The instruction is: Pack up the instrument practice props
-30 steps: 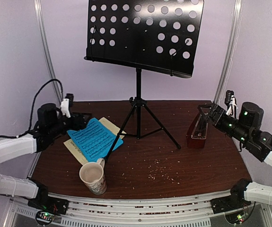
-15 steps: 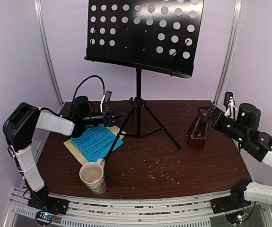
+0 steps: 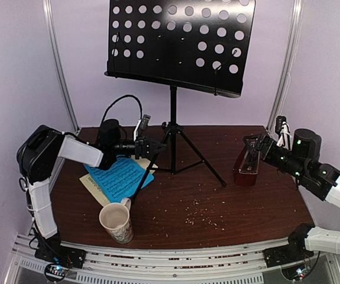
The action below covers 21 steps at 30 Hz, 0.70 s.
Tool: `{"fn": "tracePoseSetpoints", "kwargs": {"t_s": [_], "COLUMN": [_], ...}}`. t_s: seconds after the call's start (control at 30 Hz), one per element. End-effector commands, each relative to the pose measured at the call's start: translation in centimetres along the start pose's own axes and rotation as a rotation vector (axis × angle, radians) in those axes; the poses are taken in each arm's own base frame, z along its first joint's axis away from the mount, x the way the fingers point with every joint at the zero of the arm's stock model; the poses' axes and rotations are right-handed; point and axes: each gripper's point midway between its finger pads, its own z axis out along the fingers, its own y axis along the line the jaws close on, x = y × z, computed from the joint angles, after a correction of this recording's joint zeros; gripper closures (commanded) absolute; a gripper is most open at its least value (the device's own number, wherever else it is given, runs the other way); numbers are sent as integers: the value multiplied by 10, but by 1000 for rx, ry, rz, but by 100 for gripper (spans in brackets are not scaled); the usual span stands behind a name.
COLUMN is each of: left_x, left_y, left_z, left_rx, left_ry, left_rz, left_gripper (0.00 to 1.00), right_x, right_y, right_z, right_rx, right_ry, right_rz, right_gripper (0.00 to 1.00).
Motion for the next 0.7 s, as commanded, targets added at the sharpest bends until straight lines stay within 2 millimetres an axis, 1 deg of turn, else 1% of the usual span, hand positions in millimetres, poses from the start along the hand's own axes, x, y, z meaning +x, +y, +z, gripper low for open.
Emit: {"fn": "tracePoseSetpoints", "kwargs": {"t_s": [0.0,0.03,0.17,0.2,0.33,0.43,0.53,0.67], "left_x": [-10,-10,-11,-14,-13,-19,-23,-17], "left_y": [-8,-7,-1,-1,-6,-11,-13,-21], "left_z": [4,4,2,3,17,20,17,21], "left_rx": [14,-4,-126,-159,-285,-390,-485,-573], "left_ry": [-15,-19,-63,-80,-136,-226,-315,-383], "left_rz": [74,78,98,104,117,113,88,42], "left_gripper": [98,100,100,100,100,100,100,100], "right_x": [-9,-9,-7,-7,-6,-4,0,2], "right_y": [7,7,5,5,6,7,8,8], "right_z": [-3,-3,-1,-1,1,4,6,8], "right_rx": [-20,-19,-16,-17,-25,-39,-52,-58], "right_ry": [-19,-18,-14,-14,-21,-15,-7,-5], "right_rz": [-10,-10,-10,-8,2,14,27,41], "right_gripper": [0,0,0,0,0,0,0,0]}}
